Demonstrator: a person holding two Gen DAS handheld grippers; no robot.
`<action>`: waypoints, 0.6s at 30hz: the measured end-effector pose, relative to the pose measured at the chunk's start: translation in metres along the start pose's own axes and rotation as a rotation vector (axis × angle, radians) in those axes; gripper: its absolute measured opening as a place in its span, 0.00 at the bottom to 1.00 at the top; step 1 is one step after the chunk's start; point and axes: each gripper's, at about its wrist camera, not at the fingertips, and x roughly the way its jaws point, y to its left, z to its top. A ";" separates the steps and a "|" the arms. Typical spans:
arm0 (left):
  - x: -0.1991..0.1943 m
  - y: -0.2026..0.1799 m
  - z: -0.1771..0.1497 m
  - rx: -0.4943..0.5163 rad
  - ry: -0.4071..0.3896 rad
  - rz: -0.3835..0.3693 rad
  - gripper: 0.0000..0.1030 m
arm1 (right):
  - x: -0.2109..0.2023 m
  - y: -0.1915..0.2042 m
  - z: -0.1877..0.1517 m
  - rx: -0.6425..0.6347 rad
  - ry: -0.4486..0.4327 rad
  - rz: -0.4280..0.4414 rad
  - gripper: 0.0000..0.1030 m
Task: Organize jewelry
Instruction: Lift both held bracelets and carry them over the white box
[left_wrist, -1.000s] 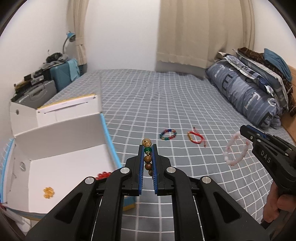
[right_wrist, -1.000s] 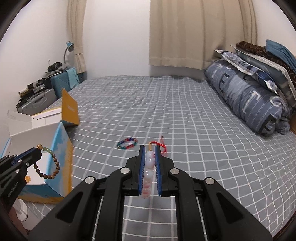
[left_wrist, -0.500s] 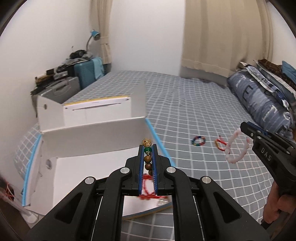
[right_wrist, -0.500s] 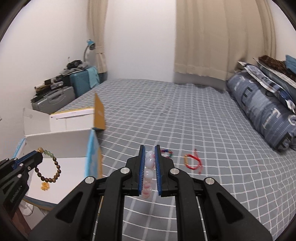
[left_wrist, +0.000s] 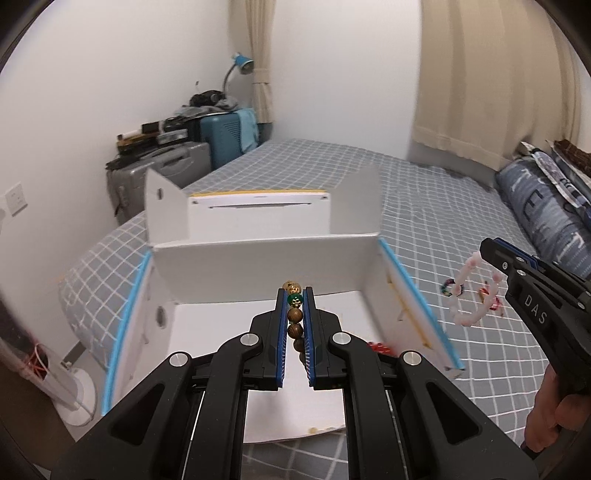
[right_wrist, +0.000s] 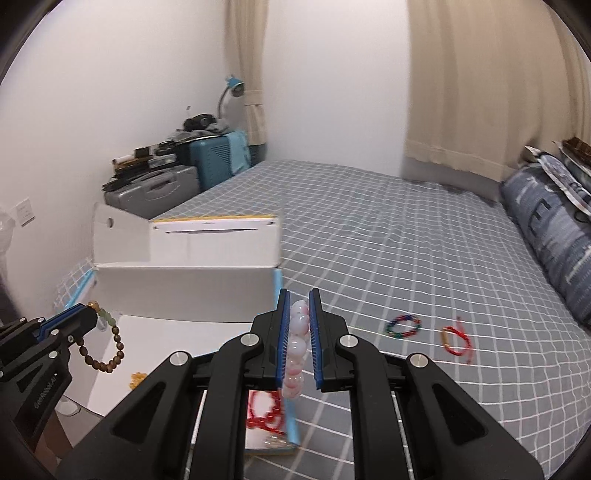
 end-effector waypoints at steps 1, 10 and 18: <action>0.002 0.006 -0.001 -0.005 0.003 0.008 0.08 | 0.003 0.007 0.000 -0.007 0.001 0.011 0.10; 0.036 0.046 -0.011 -0.038 0.074 0.056 0.08 | 0.052 0.059 -0.011 -0.053 0.095 0.101 0.09; 0.077 0.072 -0.029 -0.069 0.195 0.079 0.08 | 0.106 0.085 -0.038 -0.097 0.274 0.099 0.09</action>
